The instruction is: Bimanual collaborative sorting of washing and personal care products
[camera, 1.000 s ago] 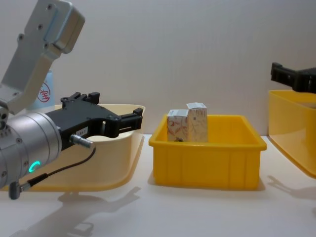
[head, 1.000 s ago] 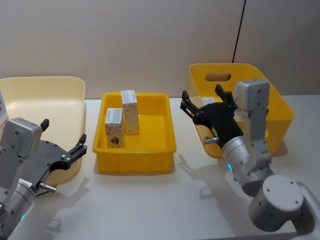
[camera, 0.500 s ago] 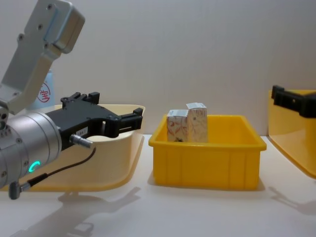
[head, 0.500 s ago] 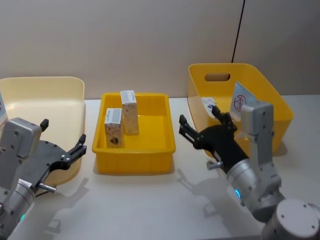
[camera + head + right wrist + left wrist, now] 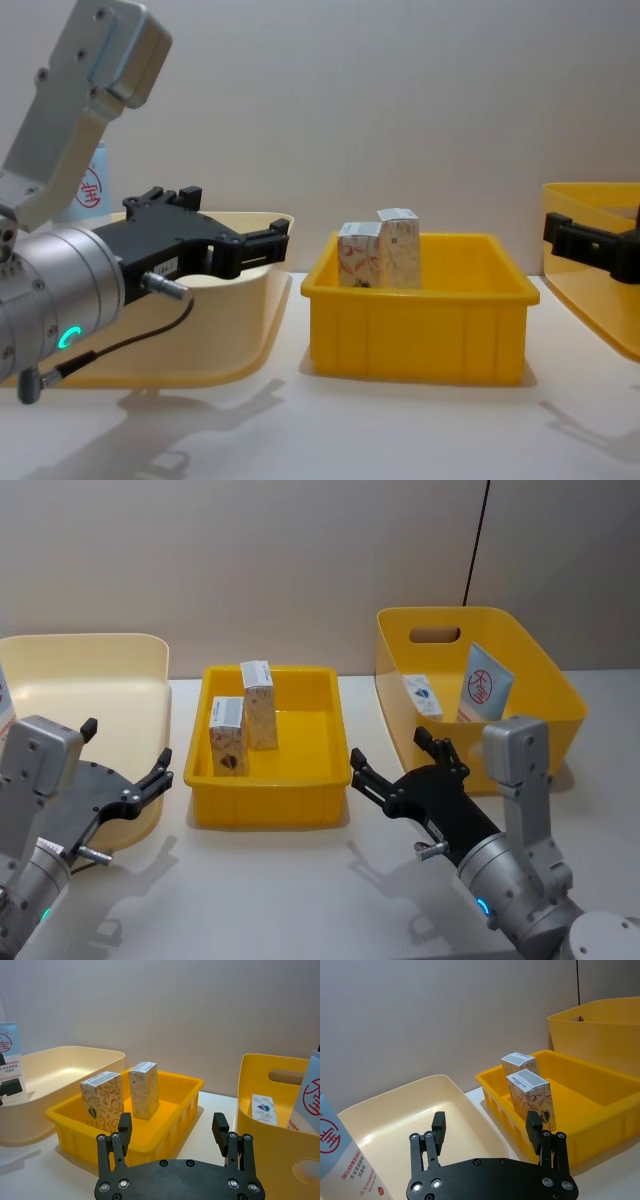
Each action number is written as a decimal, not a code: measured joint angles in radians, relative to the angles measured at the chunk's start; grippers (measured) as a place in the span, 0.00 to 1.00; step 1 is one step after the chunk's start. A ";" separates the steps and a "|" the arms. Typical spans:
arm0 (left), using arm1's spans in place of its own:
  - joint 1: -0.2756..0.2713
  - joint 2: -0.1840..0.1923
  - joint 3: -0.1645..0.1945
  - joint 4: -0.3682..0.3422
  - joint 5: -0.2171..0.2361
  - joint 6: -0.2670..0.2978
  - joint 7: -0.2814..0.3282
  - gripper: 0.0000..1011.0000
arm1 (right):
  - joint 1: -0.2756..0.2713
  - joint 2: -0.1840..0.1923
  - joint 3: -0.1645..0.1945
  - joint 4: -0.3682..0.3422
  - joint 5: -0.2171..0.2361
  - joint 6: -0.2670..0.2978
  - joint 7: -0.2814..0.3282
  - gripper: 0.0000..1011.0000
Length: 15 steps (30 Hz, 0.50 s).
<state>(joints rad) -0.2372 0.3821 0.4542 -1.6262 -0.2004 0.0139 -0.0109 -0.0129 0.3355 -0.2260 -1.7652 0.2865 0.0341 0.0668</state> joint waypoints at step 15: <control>0.000 0.000 0.000 0.000 0.000 0.000 0.000 0.99 | -0.002 0.002 0.000 -0.002 0.001 0.000 0.000 0.99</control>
<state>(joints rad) -0.2372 0.3821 0.4542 -1.6262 -0.2004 0.0139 -0.0109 -0.0147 0.3375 -0.2262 -1.7668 0.2876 0.0341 0.0667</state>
